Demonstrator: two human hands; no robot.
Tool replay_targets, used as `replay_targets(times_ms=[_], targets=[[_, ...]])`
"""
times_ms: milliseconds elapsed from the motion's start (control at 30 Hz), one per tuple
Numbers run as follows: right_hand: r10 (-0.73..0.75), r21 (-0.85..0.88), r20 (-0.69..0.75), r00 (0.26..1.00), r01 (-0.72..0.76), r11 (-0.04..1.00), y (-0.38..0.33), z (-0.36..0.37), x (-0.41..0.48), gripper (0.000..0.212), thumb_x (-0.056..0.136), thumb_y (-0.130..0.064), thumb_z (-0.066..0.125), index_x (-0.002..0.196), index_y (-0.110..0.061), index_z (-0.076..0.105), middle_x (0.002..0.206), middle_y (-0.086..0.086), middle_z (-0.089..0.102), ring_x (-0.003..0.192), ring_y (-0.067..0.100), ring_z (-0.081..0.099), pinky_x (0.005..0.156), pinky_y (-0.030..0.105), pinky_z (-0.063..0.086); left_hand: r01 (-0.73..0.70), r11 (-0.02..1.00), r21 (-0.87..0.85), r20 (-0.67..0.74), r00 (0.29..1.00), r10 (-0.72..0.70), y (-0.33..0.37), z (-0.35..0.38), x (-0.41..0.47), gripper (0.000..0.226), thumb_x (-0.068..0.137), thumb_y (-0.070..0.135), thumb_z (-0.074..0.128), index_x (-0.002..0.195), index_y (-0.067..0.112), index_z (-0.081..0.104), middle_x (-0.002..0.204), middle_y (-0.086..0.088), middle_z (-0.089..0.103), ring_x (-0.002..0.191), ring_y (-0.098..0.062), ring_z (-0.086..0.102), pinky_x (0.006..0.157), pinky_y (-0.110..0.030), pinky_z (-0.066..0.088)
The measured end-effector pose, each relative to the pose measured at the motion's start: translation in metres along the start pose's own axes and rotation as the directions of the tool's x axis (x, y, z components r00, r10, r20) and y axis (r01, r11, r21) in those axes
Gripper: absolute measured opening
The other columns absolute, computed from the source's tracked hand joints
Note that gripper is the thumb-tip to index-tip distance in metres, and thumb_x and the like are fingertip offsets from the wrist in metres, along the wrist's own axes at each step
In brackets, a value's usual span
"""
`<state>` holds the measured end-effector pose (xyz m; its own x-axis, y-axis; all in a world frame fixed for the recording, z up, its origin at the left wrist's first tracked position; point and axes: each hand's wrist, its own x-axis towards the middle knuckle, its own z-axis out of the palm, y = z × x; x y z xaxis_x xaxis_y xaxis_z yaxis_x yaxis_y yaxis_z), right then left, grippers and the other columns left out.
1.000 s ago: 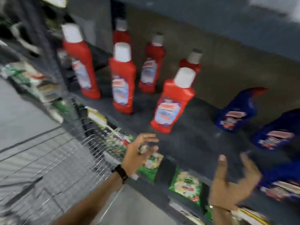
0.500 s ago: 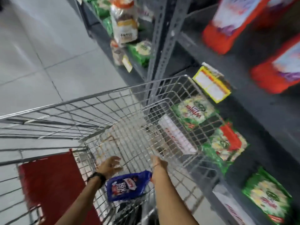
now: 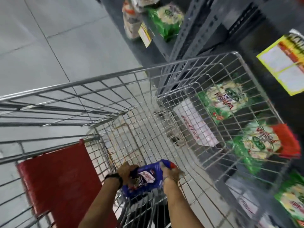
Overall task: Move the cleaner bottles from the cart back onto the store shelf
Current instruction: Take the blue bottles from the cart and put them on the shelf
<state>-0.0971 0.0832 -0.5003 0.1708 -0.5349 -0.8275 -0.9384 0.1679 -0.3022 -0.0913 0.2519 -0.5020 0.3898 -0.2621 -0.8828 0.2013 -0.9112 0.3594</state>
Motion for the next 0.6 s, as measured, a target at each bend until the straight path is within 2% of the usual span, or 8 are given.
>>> replay_targets(times_ms=[100,200,267,333,367,433,533,600], targets=[[-0.113,0.009,0.009,0.994,0.113,0.994,-0.019,-0.002,-0.009,0.085,0.064,-0.034,0.078,0.127,0.0,0.032,0.107,0.021,0.059,0.097,0.037,0.06,0.092,0.047,0.05,-0.03,0.988,-0.153,-0.036,0.999,0.025,0.009,-0.013,-0.004,0.055,0.08,0.025,0.065,0.13,0.019,0.043,0.123,-0.014,0.052,0.116,-0.032,0.05,0.093,-0.034,0.042],[-0.257,0.059,-0.031,0.966,0.259,0.964,-0.062,-0.016,-0.024,0.066,0.068,-0.022,0.078,0.116,0.001,0.04,0.092,0.012,0.057,0.083,0.026,0.057,0.079,0.033,0.049,-0.079,0.936,-0.342,-0.072,0.996,0.058,0.026,-0.032,-0.018,0.062,0.076,0.025,0.07,0.131,0.022,0.041,0.123,-0.008,0.056,0.115,-0.025,0.052,0.093,-0.027,0.041],[-0.371,0.107,-0.032,0.928,0.372,0.922,-0.096,-0.031,-0.04,0.054,0.064,-0.019,0.08,0.102,-0.002,0.045,0.082,0.007,0.059,0.072,0.022,0.058,0.074,0.032,0.049,-0.139,0.867,-0.479,-0.126,0.988,0.089,0.041,-0.047,-0.032,0.07,0.065,0.036,0.078,0.126,0.026,0.045,0.12,-0.007,0.059,0.111,-0.025,0.056,0.096,-0.033,0.047],[-0.499,0.141,0.007,0.866,0.493,0.858,-0.127,-0.048,-0.059,0.046,0.062,-0.018,0.082,0.09,-0.013,0.046,0.087,0.008,0.064,0.074,0.023,0.06,0.076,0.035,0.05,-0.22,0.771,-0.598,-0.211,0.971,0.113,0.056,-0.061,-0.042,0.075,0.057,0.04,0.082,0.122,0.029,0.047,0.115,-0.007,0.062,0.103,-0.023,0.06,0.084,-0.028,0.055],[-0.56,0.148,0.022,0.828,0.552,0.821,-0.144,-0.058,-0.068,0.048,0.059,-0.019,0.084,0.091,-0.014,0.048,0.094,0.012,0.067,0.08,0.025,0.062,0.079,0.039,0.052,-0.265,0.727,-0.633,-0.253,0.959,0.129,0.066,-0.07,-0.05,0.074,0.059,0.034,0.082,0.124,0.025,0.047,0.113,-0.008,0.062,0.099,-0.021,0.06,0.074,-0.018,0.056],[-0.67,0.145,0.027,0.742,0.66,0.737,-0.177,-0.079,-0.094,0.055,0.055,-0.021,0.086,0.1,-0.01,0.056,0.098,0.013,0.069,0.084,0.024,0.065,0.083,0.04,0.054,-0.369,0.654,-0.66,-0.344,0.923,0.175,0.089,-0.089,-0.069,0.077,0.056,0.031,0.082,0.124,0.021,0.048,0.113,-0.011,0.064,0.098,-0.022,0.061,0.066,-0.012,0.054],[-0.803,0.161,-0.015,0.596,0.794,0.586,-0.219,-0.118,-0.14,0.053,0.054,-0.019,0.086,0.098,-0.005,0.059,0.085,0.006,0.069,0.07,0.0,0.063,0.071,0.016,0.052,-0.519,0.58,-0.628,-0.488,0.843,0.225,0.121,-0.118,-0.097,0.082,0.045,0.038,0.082,0.12,0.022,0.053,0.113,-0.013,0.064,0.095,-0.015,0.063,0.069,-0.015,0.055],[-0.862,0.15,-0.081,0.5,0.861,0.485,-0.238,-0.147,-0.176,0.05,0.053,-0.027,0.087,0.092,-0.013,0.059,0.078,-0.004,0.067,0.065,-0.002,0.06,0.065,0.013,0.048,-0.605,0.55,-0.575,-0.569,0.779,0.262,0.147,-0.138,-0.122,0.079,0.043,0.035,0.082,0.116,0.024,0.054,0.109,-0.01,0.064,0.088,-0.007,0.061,0.068,-0.01,0.052]])
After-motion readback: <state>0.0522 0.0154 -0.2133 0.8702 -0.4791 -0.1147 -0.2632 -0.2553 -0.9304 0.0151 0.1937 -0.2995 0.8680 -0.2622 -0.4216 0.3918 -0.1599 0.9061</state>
